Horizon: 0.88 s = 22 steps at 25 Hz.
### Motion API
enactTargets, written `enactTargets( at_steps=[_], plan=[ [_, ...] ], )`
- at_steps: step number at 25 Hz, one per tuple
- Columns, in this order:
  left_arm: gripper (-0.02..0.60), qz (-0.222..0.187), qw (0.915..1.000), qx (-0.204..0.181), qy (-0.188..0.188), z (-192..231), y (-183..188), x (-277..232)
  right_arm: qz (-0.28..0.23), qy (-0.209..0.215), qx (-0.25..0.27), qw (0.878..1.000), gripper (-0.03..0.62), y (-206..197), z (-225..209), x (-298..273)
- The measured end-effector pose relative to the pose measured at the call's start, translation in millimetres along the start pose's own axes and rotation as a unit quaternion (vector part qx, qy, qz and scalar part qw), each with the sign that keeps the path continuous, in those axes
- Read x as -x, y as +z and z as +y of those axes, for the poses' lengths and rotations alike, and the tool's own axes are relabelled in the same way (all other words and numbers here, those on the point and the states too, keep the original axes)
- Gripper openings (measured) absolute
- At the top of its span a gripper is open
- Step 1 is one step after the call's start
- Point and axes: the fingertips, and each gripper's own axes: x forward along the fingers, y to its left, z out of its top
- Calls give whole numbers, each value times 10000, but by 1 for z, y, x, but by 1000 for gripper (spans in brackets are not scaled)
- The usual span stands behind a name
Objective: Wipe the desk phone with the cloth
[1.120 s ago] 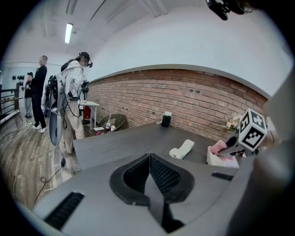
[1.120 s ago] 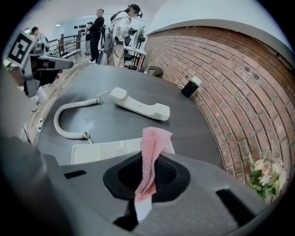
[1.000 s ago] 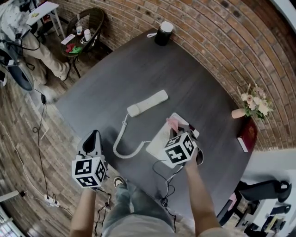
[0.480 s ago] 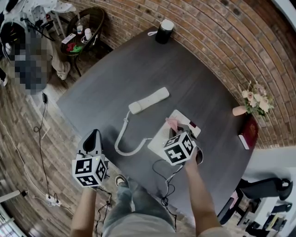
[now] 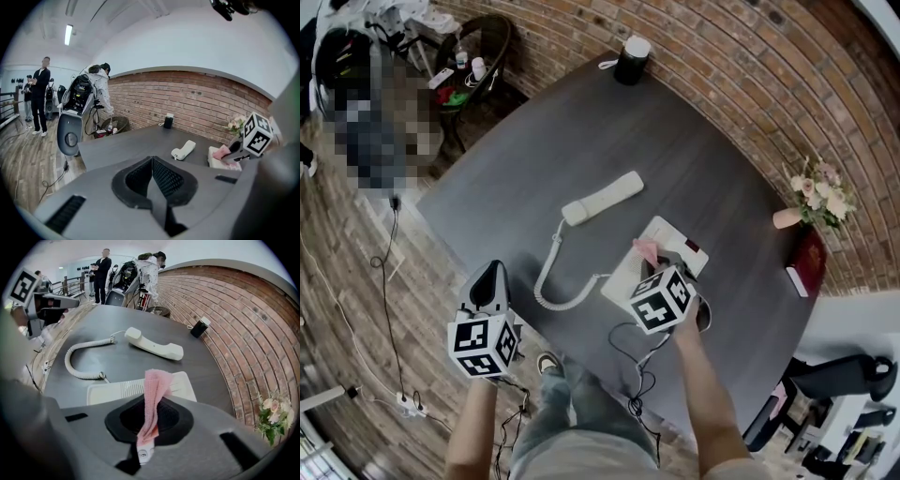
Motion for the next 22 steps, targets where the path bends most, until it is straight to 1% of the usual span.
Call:
enactTargets(
  at_steps=[22],
  plan=[
    [5,-12,10000,-7,23,-4,-6,16,-5,199,90,9998,21,-6,25,6]
  ],
)
